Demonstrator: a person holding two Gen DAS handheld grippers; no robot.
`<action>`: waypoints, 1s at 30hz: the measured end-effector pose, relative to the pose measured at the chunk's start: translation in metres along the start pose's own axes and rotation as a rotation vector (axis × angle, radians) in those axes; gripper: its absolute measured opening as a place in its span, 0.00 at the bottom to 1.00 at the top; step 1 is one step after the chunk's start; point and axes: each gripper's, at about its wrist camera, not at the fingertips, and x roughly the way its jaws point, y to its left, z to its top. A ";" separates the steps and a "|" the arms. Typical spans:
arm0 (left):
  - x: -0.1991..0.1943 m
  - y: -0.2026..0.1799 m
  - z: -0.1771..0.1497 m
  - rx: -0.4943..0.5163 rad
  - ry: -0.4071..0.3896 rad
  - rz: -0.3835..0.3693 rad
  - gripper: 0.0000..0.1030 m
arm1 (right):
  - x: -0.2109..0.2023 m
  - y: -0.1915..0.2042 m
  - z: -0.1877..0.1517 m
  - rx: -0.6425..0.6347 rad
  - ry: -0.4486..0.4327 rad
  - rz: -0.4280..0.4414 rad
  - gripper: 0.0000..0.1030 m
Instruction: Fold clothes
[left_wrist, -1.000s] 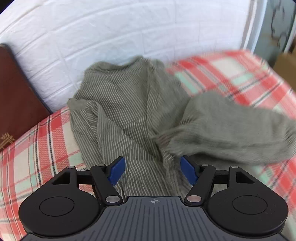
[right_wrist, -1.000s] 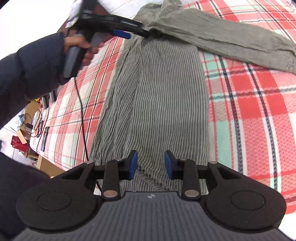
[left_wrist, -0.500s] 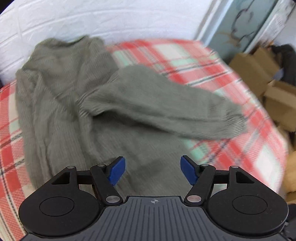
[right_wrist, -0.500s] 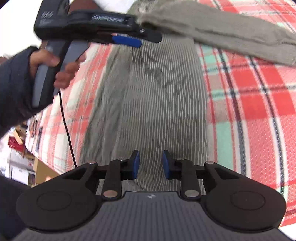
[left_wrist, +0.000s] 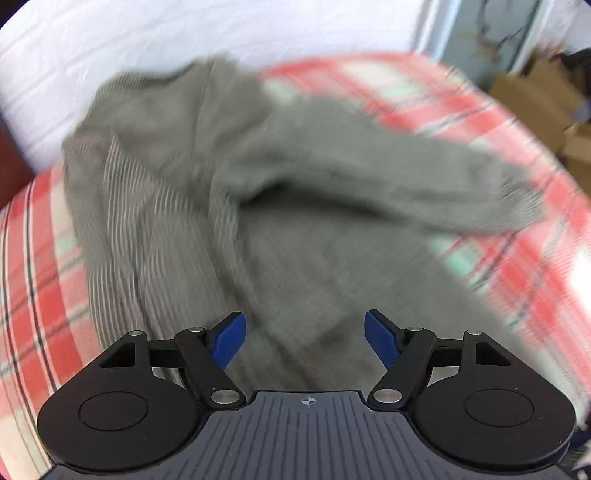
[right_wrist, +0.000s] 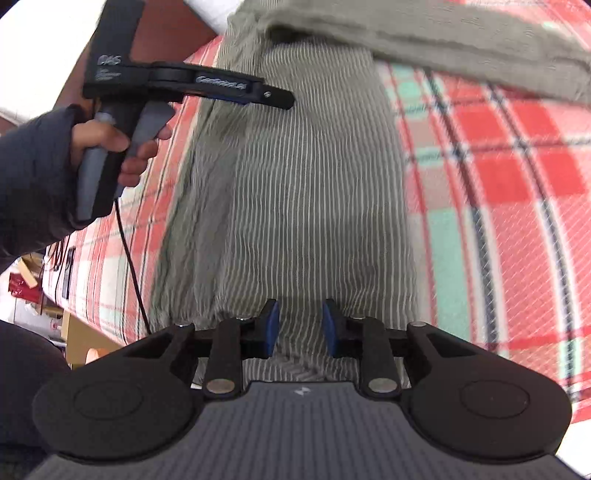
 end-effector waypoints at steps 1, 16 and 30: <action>-0.003 0.000 0.000 0.009 -0.008 -0.001 0.80 | -0.010 -0.001 0.005 0.008 -0.033 -0.002 0.31; 0.043 -0.013 0.137 0.046 -0.037 0.086 0.83 | -0.068 -0.090 0.113 0.072 -0.266 -0.190 0.41; 0.140 -0.025 0.175 0.188 0.219 0.171 0.80 | -0.031 -0.154 0.170 0.108 -0.217 -0.197 0.55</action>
